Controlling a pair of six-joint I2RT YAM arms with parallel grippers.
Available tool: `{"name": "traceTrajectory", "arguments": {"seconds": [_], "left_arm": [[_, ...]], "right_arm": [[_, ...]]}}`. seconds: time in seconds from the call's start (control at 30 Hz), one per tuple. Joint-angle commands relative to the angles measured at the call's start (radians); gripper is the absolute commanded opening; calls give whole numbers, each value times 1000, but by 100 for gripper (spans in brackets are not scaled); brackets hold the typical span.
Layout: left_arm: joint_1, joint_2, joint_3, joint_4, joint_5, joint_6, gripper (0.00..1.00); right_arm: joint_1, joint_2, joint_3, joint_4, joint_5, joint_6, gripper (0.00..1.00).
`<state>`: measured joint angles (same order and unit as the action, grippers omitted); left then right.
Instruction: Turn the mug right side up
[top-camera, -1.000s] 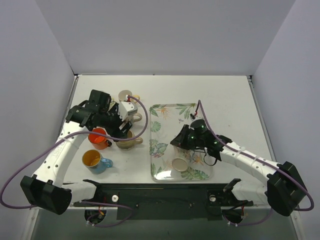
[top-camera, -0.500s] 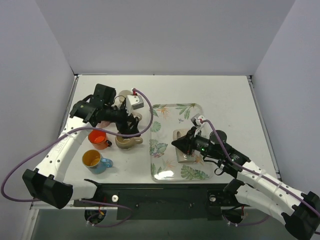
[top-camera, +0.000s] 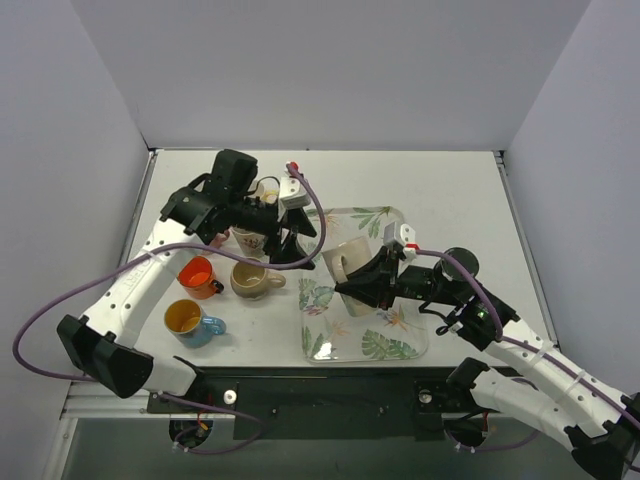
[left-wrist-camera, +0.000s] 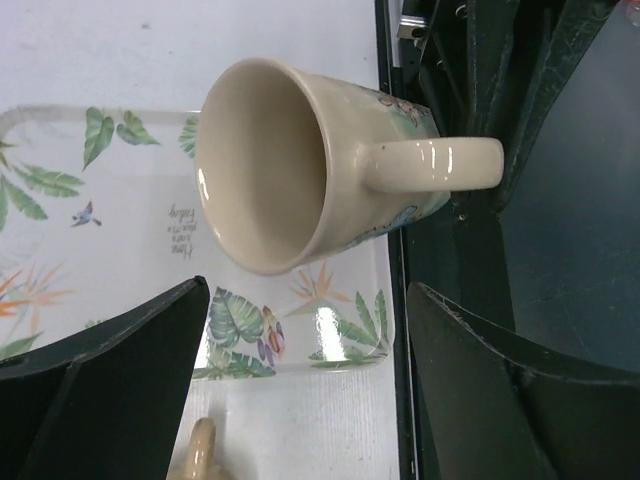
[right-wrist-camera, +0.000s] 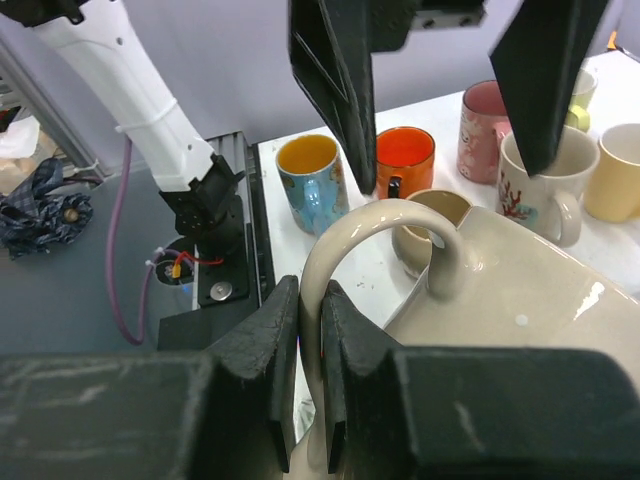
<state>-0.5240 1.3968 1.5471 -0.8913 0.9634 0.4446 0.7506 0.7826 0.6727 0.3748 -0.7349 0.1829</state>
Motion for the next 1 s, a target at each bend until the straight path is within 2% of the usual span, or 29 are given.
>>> {"name": "traceTrajectory", "arguments": {"seconds": [0.0,0.2,0.27,0.33,0.37,0.43,0.47,0.57,0.6,0.73,0.77,0.8,0.83,0.87,0.9,0.93,0.97], "left_arm": [[-54,34,2,40,43,94,91],[-59,70,21,-17,150,189,91],[-74,76,4,-35,169,213,88],[-93,76,-19,-52,178,226,76],[-103,77,-24,-61,187,242,66],[-125,73,-30,-77,198,246,54],[-131,74,-28,-84,201,241,51],[-146,73,-21,-87,215,201,24],[-146,67,-21,-84,215,177,2],[-145,42,-12,-40,91,22,0],[-145,36,-9,-34,-2,-3,0],[-146,24,-7,-32,-120,-57,0],[-148,19,-7,-49,-176,-72,0],[-149,5,-7,-60,-289,-93,0],[-149,-1,-15,-86,-342,-105,0],[-159,-11,-21,-96,-465,-130,0],[-163,-19,-36,-133,-513,-133,0]], "right_arm": [[15,-25,65,190,-80,-49,0],[33,-34,53,210,-74,-48,0],[32,-39,51,201,-64,-60,0],[33,-42,53,194,-60,-76,0],[32,-45,53,193,-60,-77,0],[32,-42,53,185,-61,-85,0],[32,-42,51,181,-61,-91,0],[32,-49,45,171,-35,-120,0],[30,-54,44,170,-31,-128,0],[30,-48,45,84,5,-175,0],[30,-48,60,-13,28,-203,0],[30,-46,79,-69,81,-245,4],[29,-48,83,-153,112,-261,21],[30,-51,91,-180,191,-284,32],[30,-52,94,-226,231,-283,55],[29,-55,100,-241,324,-274,65],[29,-57,102,-267,372,-272,76]]}}
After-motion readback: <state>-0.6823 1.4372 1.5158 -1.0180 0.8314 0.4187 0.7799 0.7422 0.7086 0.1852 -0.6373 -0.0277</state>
